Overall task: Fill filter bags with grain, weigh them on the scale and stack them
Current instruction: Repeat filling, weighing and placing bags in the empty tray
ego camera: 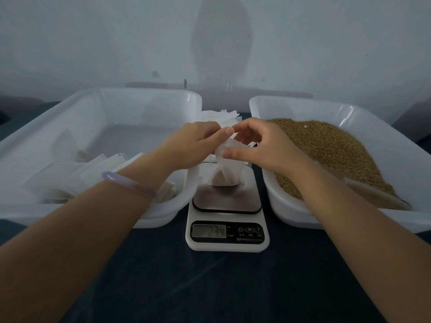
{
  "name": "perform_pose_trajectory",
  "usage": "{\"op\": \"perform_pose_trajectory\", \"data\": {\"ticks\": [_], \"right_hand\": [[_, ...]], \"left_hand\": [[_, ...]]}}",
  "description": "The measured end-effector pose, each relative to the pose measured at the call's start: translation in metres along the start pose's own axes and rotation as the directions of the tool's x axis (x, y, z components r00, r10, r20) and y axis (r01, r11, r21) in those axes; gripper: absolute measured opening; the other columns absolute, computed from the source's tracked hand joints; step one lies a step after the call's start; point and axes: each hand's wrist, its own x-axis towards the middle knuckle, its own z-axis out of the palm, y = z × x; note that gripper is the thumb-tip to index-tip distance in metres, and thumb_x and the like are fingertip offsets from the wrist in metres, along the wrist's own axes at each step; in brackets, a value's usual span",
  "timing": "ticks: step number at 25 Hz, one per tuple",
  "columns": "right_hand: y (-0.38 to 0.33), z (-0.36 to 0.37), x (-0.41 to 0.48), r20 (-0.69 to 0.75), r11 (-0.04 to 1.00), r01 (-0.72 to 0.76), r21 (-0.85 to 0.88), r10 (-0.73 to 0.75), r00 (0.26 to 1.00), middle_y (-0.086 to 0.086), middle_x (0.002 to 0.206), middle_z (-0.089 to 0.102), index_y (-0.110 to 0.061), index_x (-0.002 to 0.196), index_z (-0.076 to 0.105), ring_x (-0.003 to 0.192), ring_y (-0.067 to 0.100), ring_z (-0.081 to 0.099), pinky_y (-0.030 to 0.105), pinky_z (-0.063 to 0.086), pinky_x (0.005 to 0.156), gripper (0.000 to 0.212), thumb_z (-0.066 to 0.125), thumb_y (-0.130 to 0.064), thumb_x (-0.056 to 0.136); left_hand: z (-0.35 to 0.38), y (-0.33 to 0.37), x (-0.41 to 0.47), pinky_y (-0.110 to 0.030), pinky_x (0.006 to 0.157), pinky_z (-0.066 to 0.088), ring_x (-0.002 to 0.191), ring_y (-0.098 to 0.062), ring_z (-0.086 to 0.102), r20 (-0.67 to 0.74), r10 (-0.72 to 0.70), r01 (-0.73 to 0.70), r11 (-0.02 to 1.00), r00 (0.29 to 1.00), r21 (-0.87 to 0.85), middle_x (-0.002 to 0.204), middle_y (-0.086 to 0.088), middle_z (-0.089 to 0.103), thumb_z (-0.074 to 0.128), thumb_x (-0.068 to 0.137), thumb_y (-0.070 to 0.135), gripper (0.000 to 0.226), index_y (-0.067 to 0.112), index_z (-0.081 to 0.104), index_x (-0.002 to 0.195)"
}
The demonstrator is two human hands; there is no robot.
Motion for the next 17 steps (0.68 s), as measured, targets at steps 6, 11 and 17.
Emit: {"op": "perform_pose_trajectory", "data": {"ticks": [6, 11, 17], "right_hand": [[0.006, -0.003, 0.0, 0.15, 0.997, -0.03, -0.065, 0.039, 0.988, -0.007, 0.104, 0.062, -0.03, 0.113, 0.056, 0.1, 0.007, 0.059, 0.026, 0.046, 0.081, 0.043, 0.075, -0.029, 0.074], [0.003, 0.0, 0.0, -0.023, 0.996, 0.043, -0.077, -0.045, 0.999, -0.015, 0.064, 0.062, -0.025, 0.069, 0.065, 0.056, -0.005, 0.051, 0.01, 0.038, 0.054, 0.017, 0.079, -0.035, 0.07], [-0.002, -0.002, 0.001, -0.28, 0.985, 0.083, 0.152, -0.038, 0.959, -0.011, 0.075, 0.066, -0.025, 0.08, 0.066, 0.067, -0.005, 0.059, 0.02, 0.048, 0.073, 0.022, 0.079, -0.038, 0.069]], "left_hand": [[-0.001, 0.001, -0.002, -0.014, 0.053, 0.033, 0.051, -0.002, 0.042, 0.02, -0.005, 0.006, 1.0, 1.0, -0.018, 0.055, 0.012, 0.044, 0.039, 0.086, 0.066, 0.061, 0.009, 0.055, 0.07], [0.0, 0.004, -0.003, -0.022, 0.056, 0.036, 0.059, -0.006, 0.046, 0.107, -0.031, 0.016, 0.99, 0.994, 0.141, 0.066, 0.005, 0.052, 0.073, 0.06, 0.059, 0.05, 0.012, 0.059, 0.067], [-0.026, 0.001, 0.0, -0.019, 0.056, 0.042, 0.054, 0.001, 0.047, -0.314, -0.145, 0.058, 0.961, 0.938, -0.271, 0.053, 0.014, 0.056, 0.077, 0.068, 0.026, 0.019, 0.023, 0.062, 0.057]]}}
